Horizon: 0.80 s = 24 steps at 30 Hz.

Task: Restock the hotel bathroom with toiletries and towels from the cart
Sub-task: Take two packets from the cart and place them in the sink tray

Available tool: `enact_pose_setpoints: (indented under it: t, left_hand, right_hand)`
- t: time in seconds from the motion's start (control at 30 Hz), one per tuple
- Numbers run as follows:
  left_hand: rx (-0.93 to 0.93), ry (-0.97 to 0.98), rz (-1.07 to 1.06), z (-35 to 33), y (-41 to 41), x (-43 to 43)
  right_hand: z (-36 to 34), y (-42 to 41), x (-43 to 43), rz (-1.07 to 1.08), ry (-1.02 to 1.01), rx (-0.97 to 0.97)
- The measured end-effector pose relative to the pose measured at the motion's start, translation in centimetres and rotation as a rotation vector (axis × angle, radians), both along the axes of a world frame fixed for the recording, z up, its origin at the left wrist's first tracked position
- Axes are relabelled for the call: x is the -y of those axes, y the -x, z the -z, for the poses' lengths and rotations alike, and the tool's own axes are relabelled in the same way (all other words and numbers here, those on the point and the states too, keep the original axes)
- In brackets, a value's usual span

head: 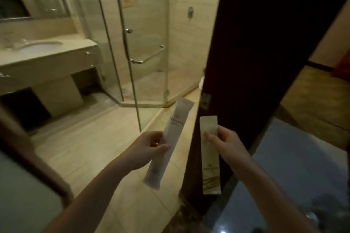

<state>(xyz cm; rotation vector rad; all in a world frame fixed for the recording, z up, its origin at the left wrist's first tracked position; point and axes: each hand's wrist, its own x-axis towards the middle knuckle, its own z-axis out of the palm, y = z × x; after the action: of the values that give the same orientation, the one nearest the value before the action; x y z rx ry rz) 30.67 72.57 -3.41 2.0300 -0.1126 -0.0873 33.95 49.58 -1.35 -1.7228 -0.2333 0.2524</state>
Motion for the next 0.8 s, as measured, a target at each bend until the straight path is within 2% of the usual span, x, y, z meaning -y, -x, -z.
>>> enact_pose_setpoints:
  t: [0.13,0.33,0.67,0.8]
  left_hand:
    - [-0.049,0.183,-0.033,0.4,-2.4,-6.2]
    - [-0.023,0.084,-0.172,0.4,-8.2,-14.6]
    - [0.082,0.159,-0.389,-0.9,-11.5,-24.8]
    - [0.113,0.183,-0.522,-1.4,-11.5,-29.3]
  right_hand:
    - [0.1,-4.6,-6.3,-0.083,0.046,0.008]
    - [-0.6,-11.4,-14.0,-0.129,0.019,0.018]
    - [-0.8,-19.1,-27.1,-0.250,-0.058,-0.012]
    - [-1.3,-21.8,-33.7,-0.359,-0.054,0.050]
